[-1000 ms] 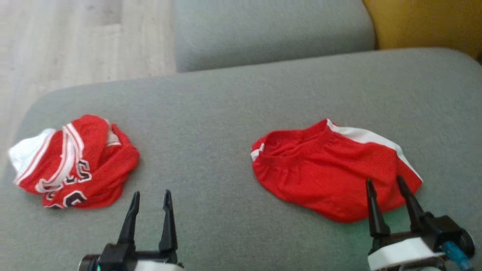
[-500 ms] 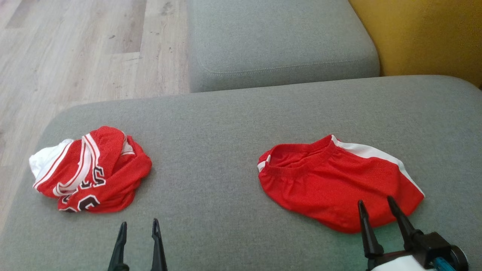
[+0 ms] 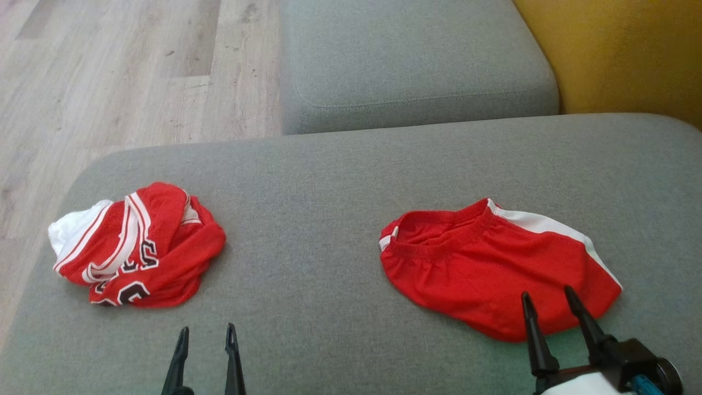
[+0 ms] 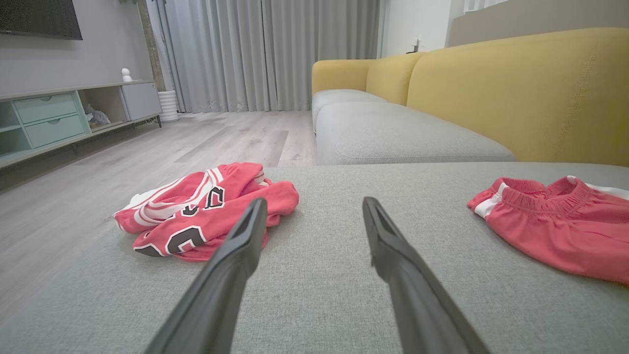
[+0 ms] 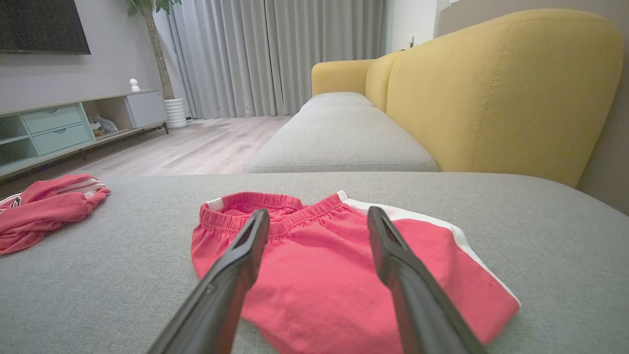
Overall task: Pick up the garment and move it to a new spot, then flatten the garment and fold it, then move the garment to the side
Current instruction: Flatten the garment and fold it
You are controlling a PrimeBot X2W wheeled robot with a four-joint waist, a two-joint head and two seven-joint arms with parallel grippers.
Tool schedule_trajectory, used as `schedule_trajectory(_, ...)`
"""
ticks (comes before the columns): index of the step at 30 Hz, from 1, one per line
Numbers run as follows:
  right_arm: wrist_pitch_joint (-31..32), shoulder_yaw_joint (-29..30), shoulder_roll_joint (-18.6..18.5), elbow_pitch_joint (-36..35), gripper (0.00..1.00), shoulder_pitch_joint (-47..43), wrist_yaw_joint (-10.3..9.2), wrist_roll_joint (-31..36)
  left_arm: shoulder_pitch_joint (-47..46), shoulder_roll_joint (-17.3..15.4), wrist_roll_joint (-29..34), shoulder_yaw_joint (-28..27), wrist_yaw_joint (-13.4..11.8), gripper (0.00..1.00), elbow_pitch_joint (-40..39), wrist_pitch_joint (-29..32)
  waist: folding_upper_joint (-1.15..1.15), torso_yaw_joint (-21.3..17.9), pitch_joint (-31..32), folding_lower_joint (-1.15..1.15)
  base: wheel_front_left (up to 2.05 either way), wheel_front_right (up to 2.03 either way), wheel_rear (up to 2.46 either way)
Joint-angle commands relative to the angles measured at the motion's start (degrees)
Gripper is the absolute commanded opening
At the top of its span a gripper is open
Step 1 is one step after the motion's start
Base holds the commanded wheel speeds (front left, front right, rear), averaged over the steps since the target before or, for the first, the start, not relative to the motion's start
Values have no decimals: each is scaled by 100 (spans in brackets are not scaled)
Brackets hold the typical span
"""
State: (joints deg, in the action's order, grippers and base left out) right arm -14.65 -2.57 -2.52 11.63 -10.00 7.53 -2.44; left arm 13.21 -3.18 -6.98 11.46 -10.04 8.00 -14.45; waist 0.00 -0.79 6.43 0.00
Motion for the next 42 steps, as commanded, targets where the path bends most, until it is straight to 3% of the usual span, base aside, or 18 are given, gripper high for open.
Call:
schedule_trajectory(1, -35, -109, -36, -196, 100, 213, -4, -2, -249, 30, 76, -126, 20, 100, -136, -54, 0, 3, -3, 0, 0, 0, 0)
schedule_trajectory(10, -35, -87, -36, -176, 100, 259, -4, -63, -315, 30, 85, -102, 78, 100, -73, -54, 0, -29, -96, 0, 0, 0, 0)
schedule_trajectory(17, -35, -101, -36, -218, 100, 396, -4, 88, -1212, 30, -50, 306, 423, 100, 307, -54, 0, -316, -514, 0, 0, 0, 0)
schedule_trajectory(26, -35, -85, -36, -449, 100, 894, -4, 204, -3527, 30, -543, 1670, 979, 100, 1335, -34, 0, -1012, -1654, 0, 0, 0, 0)
schedule_trajectory(30, -35, -71, -36, -502, 100, 1173, -4, 161, -4769, 30, -1244, 2542, 1238, 100, 2022, 357, 0, -1403, -2192, 0, 0, 0, 0)
schedule_trajectory(38, -35, -258, -36, -616, 100, 1500, -4, -92, -6211, 30, -2769, 4017, 1366, 100, 2921, 1144, 0, -2164, -2844, 0, 0, 0, 0)
schedule_trajectory(42, -35, -352, -36, -659, 100, 1532, -4, -189, -6577, 30, -3158, 4515, 1243, 100, 3396, 1384, 0, -2413, -2986, 0, 0, 0, 0)
